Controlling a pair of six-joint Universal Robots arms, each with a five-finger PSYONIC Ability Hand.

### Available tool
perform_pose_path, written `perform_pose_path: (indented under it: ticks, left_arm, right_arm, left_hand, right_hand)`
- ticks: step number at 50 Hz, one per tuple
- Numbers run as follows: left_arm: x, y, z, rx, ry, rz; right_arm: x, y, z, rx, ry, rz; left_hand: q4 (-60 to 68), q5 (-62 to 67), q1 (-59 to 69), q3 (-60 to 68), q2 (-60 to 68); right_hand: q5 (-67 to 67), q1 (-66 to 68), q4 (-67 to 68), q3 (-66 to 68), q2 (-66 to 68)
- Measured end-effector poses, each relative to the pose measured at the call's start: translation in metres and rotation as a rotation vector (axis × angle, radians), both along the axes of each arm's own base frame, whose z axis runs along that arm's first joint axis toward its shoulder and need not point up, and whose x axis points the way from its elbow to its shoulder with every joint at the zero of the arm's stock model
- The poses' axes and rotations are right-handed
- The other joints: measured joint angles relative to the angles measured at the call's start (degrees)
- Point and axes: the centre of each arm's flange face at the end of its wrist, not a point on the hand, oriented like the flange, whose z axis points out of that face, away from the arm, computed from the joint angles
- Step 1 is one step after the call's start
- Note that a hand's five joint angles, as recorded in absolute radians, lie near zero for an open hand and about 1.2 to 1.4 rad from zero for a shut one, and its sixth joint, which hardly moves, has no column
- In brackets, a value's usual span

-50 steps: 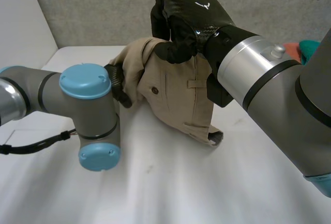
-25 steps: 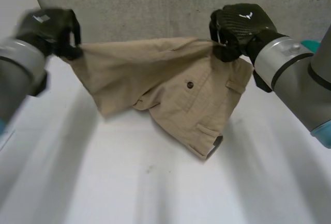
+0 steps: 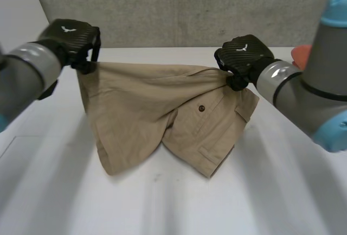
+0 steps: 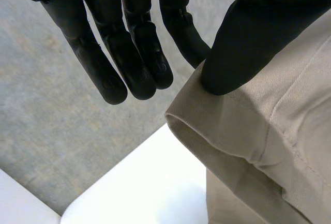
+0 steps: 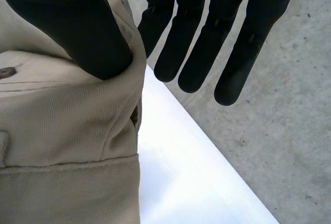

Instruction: Fold the laundry.

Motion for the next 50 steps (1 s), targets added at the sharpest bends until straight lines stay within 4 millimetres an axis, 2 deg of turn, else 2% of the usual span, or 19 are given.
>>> perform_pose_path:
  ticks: [3,7,10,11,13,14,16,19,23,26,30,32,34,35,37,40,44,47,50]
  left_arm:
    - [-0.012,-0.024,-0.005,-0.023,0.011,-0.003]
    - [-0.024,-0.045,0.017,-0.132,0.085,-0.014]
    - [-0.029,-0.056,0.061,-0.291,0.204,-0.020]
    - [-0.028,-0.056,0.087,-0.379,0.275,-0.021]
    - [-0.026,-0.055,0.109,-0.449,0.334,-0.023]
    - [-0.022,-0.049,0.138,-0.540,0.414,-0.026]
    - [-0.017,-0.041,0.167,-0.632,0.502,-0.033]
    - [-0.010,-0.032,0.191,-0.705,0.582,-0.044]
    - [-0.006,-0.031,0.194,-0.705,0.612,-0.044]
    - [-0.004,-0.038,0.177,-0.636,0.591,-0.026]
    - [-0.003,-0.049,0.138,-0.501,0.538,0.005]
    - [-0.004,-0.054,0.101,-0.382,0.488,0.024]
    - [-0.004,-0.055,0.078,-0.310,0.456,0.031]
    - [-0.004,-0.055,0.054,-0.239,0.422,0.036]
    - [-0.004,-0.053,0.030,-0.170,0.386,0.039]
    - [-0.004,-0.042,-0.024,-0.025,0.290,0.038]
    - [0.001,-0.019,-0.080,0.126,0.144,0.027]
    - [0.005,-0.002,-0.097,0.185,0.063,0.011]
    - [0.011,0.025,-0.099,0.241,-0.036,-0.019]
  right_arm:
    - [0.009,-0.019,-0.008,-0.034,-0.020,-0.005]
    - [0.018,-0.042,0.001,-0.138,-0.086,-0.023]
    - [0.026,-0.061,0.027,-0.285,-0.189,-0.054]
    - [0.028,-0.069,0.049,-0.385,-0.265,-0.073]
    - [0.029,-0.072,0.062,-0.437,-0.307,-0.083]
    - [0.028,-0.075,0.090,-0.548,-0.399,-0.098]
    - [0.027,-0.074,0.116,-0.647,-0.485,-0.104]
    - [0.024,-0.069,0.140,-0.736,-0.557,-0.099]
    - [0.024,-0.062,0.146,-0.746,-0.563,-0.073]
    - [0.024,-0.059,0.135,-0.696,-0.523,-0.050]
    - [0.025,-0.055,0.109,-0.594,-0.455,-0.027]
    - [0.024,-0.053,0.084,-0.509,-0.402,-0.019]
    - [0.022,-0.051,0.065,-0.451,-0.366,-0.016]
    - [0.021,-0.049,0.047,-0.400,-0.332,-0.015]
    - [0.019,-0.048,0.032,-0.358,-0.304,-0.016]
    - [0.014,-0.040,-0.017,-0.241,-0.208,-0.018]
    - [0.005,-0.025,-0.071,-0.121,-0.073,-0.012]
    - [0.000,-0.013,-0.091,-0.067,0.004,-0.001]
    - [-0.007,0.005,-0.101,-0.004,0.099,0.017]
  left_hand:
    - [0.0,0.0,0.0,0.0,0.1]
    - [0.0,0.0,0.0,0.2,0.2]
    - [0.0,0.0,0.0,0.2,0.3]
    - [0.0,0.0,0.0,0.2,0.3]
    - [0.0,0.0,0.0,0.2,0.3]
    - [0.0,0.0,0.0,0.2,0.3]
    - [0.0,0.0,0.0,0.2,0.3]
    - [0.0,0.0,0.0,0.2,0.3]
    - [0.0,0.0,0.0,0.2,0.3]
    - [0.0,0.0,0.0,0.2,0.3]
    - [0.0,0.0,0.0,0.2,0.3]
    - [0.0,0.0,0.0,0.2,0.3]
    - [0.0,0.0,0.0,0.2,0.3]
    - [0.0,0.0,0.0,0.2,0.3]
    - [0.0,0.0,0.0,0.2,0.3]
    - [0.0,0.0,0.0,0.2,0.3]
    - [0.0,0.0,0.0,0.2,0.3]
    - [0.0,0.0,0.0,0.2,0.3]
    - [0.0,0.0,0.0,0.2,0.3]
  right_hand:
    - [0.0,0.0,0.0,0.0,0.0]
    - [0.1,0.0,0.0,0.0,0.0]
    - [0.1,0.0,0.0,0.0,0.0]
    - [0.1,0.0,0.0,0.0,0.0]
    - [0.1,0.0,0.0,0.0,0.0]
    - [0.1,0.0,0.0,0.0,0.0]
    - [0.1,0.0,0.0,0.0,0.0]
    - [0.1,0.0,0.0,0.0,0.0]
    - [0.1,0.0,0.0,0.0,0.0]
    - [0.1,0.0,0.0,0.0,0.0]
    - [0.1,0.0,0.0,0.0,0.0]
    - [0.1,0.0,0.0,0.0,0.0]
    - [0.1,0.0,0.0,0.0,0.0]
    - [0.1,0.0,0.0,0.0,0.0]
    - [0.1,0.0,0.0,0.0,0.0]
    - [0.2,0.0,0.0,0.0,0.0]
    - [0.1,0.0,0.0,0.0,0.0]
    - [0.1,0.0,0.0,0.0,0.0]
    - [0.1,0.0,0.0,0.0,0.0]
